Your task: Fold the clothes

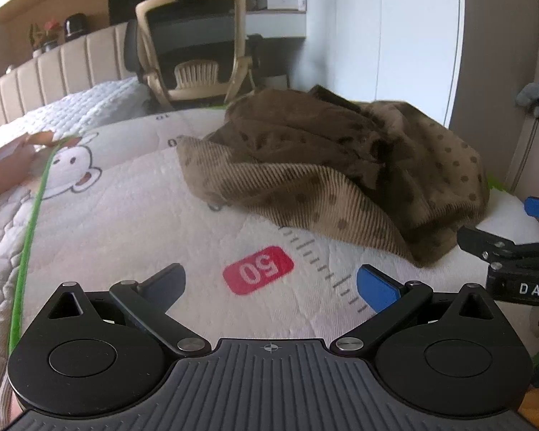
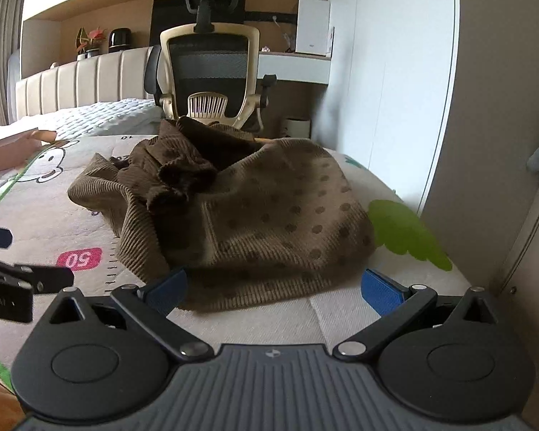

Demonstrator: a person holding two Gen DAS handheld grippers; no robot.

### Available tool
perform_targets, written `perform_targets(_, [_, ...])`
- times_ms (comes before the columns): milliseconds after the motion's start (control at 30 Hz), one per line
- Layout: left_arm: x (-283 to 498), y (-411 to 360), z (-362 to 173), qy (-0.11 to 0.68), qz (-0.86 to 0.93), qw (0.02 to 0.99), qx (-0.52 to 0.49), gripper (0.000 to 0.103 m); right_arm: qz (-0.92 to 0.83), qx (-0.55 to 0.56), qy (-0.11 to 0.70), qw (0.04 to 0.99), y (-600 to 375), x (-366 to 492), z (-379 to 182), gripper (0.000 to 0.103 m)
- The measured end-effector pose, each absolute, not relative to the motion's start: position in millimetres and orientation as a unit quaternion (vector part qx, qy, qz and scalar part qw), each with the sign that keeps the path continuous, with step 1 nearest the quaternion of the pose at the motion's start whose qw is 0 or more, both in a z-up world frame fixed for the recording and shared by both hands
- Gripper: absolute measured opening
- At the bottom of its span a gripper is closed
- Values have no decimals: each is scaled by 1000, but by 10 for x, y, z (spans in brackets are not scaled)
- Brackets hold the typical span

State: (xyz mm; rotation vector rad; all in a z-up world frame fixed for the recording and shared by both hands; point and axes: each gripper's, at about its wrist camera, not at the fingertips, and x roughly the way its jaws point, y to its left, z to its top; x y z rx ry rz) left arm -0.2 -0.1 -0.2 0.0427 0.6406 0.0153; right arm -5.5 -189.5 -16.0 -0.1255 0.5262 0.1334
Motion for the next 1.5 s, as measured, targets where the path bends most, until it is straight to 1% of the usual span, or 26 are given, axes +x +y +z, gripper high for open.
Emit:
perform_targets(200, [-59, -25, -49, 345, 2, 938, 16, 103, 62, -37, 275, 959, -1889, -49, -162, 103])
perform_targets(300, [31, -18, -44, 366, 2, 930, 16, 103, 67, -26, 276, 959, -1957, -54, -184, 103])
perform_targets(1500, [73, 24, -52, 375, -1, 927, 8, 103, 88, -35, 289, 953, -1874, 8, -209, 103])
